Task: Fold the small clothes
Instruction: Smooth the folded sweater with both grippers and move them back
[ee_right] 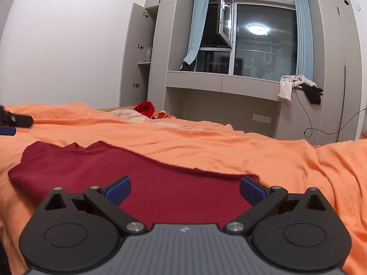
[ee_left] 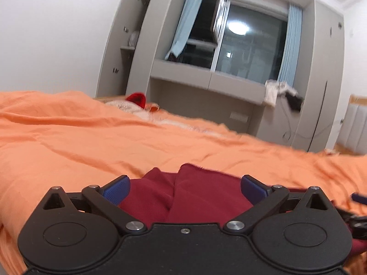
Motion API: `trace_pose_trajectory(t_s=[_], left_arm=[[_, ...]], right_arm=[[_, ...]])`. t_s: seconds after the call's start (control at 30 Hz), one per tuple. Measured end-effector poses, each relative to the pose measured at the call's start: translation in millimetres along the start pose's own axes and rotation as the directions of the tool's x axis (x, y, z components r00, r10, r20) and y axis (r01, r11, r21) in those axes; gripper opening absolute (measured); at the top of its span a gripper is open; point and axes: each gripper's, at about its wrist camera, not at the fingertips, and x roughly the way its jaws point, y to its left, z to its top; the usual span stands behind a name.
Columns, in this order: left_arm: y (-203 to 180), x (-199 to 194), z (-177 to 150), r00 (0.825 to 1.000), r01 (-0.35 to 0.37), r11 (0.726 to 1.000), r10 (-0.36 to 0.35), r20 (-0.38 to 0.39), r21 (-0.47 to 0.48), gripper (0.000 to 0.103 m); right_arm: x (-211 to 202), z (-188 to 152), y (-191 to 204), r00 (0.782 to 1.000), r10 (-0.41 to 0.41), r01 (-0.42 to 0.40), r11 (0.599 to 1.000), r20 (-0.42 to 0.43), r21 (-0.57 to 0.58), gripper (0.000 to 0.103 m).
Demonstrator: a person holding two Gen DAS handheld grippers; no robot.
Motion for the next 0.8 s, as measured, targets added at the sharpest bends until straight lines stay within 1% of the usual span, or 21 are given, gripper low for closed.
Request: trace_pose_trajectory(t_s=[0.07,0.13,0.23,0.3,0.4,0.47,0.53,0.6,0.67,0.7,0.73,0.8], left_arm=[[2,-16,-6,0.999,0.042,0.999,-0.041,0.027,-0.032,0.102],[5,-27,-13,0.997,0.078,0.994,-0.076,0.029,-0.081,0.102],[9,-36,-30,0.992,0.120,0.976,-0.125,-0.016,-0.183,0.102],[11,-36,-40,0.988,0.129,0.965,-0.145,-0.055,-0.228,0.102],[10,-27,-48,0.978,0.136,0.961,-0.170,-0.124,-0.242,0.102],[12,-18,-51,0.969,0.150,0.952,-0.195,-0.152,-0.266,0.102],[18,-10,-54,0.958,0.156,0.934,-0.222,-0.183,-0.320,0.102],[26,-2,-58,0.944,0.150,0.908,-0.249,-0.215,-0.392,0.102],[33,4,-62,0.937,0.155,0.886,-0.272,-0.219,-0.437,0.102],[34,4,-62,0.937,0.154,0.882,-0.273,-0.216,-0.446,0.102],[35,6,-62,0.937,0.154,0.880,-0.274,-0.215,-0.449,0.102],[32,6,-63,0.936,0.161,0.887,-0.276,-0.218,-0.432,0.102]], right_arm=[[-1,-3,7,1.000,0.006,-0.006,1.000,-0.006,-0.004,0.103],[-1,-8,14,1.000,0.005,-0.005,1.000,-0.011,-0.013,0.103],[-2,-17,25,1.000,-0.008,0.007,0.999,-0.018,-0.035,0.103],[0,-21,31,0.999,-0.021,0.019,0.998,-0.029,-0.062,0.103],[8,-28,40,0.998,-0.047,0.043,0.992,-0.029,-0.119,0.103],[14,-32,45,0.998,-0.056,0.050,0.989,-0.039,-0.138,0.103],[18,-36,48,0.997,-0.061,0.055,0.988,-0.041,-0.145,0.103],[22,-37,48,0.997,-0.060,0.053,0.989,-0.048,-0.139,0.103],[25,-38,47,0.997,-0.053,0.046,0.991,-0.055,-0.124,0.103],[27,-39,46,0.997,-0.048,0.041,0.993,-0.059,-0.115,0.103],[28,-39,44,0.997,-0.044,0.037,0.993,-0.064,-0.108,0.103],[29,-39,41,0.996,-0.039,0.032,0.994,-0.074,-0.103,0.103]])
